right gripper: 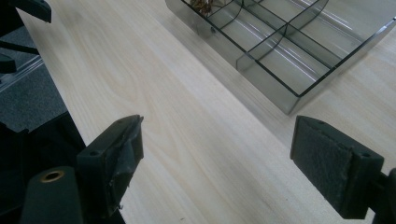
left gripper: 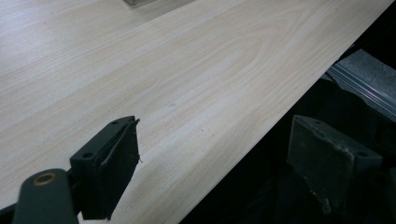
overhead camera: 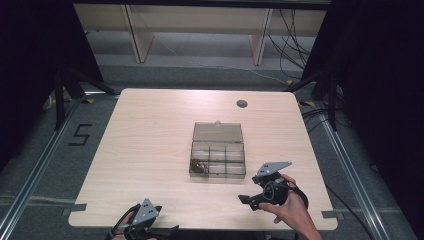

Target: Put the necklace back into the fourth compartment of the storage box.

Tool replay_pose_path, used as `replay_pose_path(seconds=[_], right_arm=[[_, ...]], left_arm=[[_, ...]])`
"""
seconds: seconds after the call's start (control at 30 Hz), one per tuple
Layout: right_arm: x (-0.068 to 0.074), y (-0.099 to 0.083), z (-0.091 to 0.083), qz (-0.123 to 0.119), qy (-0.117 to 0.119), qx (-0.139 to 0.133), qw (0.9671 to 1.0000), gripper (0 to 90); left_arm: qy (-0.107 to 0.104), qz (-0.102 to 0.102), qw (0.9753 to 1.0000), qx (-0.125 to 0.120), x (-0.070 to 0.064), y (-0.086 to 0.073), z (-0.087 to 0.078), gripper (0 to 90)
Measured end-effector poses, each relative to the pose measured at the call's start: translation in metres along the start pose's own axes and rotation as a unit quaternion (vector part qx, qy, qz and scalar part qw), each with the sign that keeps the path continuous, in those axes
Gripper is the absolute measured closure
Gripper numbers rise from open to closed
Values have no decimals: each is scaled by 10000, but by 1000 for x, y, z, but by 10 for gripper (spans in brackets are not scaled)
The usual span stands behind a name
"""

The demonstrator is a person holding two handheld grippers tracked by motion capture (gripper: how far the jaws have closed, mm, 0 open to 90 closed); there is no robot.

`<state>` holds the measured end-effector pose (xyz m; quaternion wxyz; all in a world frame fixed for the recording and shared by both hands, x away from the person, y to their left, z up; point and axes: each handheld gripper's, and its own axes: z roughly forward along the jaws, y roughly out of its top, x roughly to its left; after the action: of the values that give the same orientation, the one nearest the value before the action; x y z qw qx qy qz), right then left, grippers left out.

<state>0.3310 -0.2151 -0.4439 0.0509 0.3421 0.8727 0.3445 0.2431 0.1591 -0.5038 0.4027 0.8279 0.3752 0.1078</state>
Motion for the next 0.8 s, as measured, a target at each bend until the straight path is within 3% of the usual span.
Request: replay_pose_path(seconds=[0.1, 0.13, 0.2, 0.27, 0.37, 0.5, 0.53, 0.63, 0.67, 0.73, 0.8], right_arm=[[1, -3, 1, 49, 15, -103, 9999, 179], [-1, -3, 0, -52, 24, -21, 10000, 180], [0, -5, -1, 45, 43, 26, 10000, 179], [-2, -7, 0, -89, 37, -18, 10000, 179], [-1, -9, -1, 41, 29, -21, 10000, 179], [-3, -11, -2, 20, -1, -54, 10000, 179], [-3, -13, -1, 46, 12, -192, 9998, 178], [-3, -14, -2, 116, 0, -110, 9999, 178], [-4, -15, -2, 25, -10, -128, 9999, 177], [-3, -16, -2, 113, 33, -170, 9998, 177], [-4, -18, -3, 26, -7, -163, 9999, 177]], left_arm=[[-25, -45, 10000, 26, 0, 0, 0, 160], [-20, -58, 10000, 12, 0, 0, 0, 160], [-31, -60, 10000, 16, 0, 0, 0, 160], [-38, -33, 10000, 36, 0, 0, 0, 160], [3, -43, 10000, 30, 0, 0, 0, 160], [9, -50, 10000, -19, 0, 0, 0, 160], [22, -33, 10000, -6, 0, 0, 0, 160], [4, -39, 10000, -10, -1, 0, 0, 160], [2, -39, 10000, -11, -1, 0, 0, 160], [20, -35, 10000, -10, 0, 0, 0, 160], [22, -35, 10000, -11, 0, 0, 0, 160]])
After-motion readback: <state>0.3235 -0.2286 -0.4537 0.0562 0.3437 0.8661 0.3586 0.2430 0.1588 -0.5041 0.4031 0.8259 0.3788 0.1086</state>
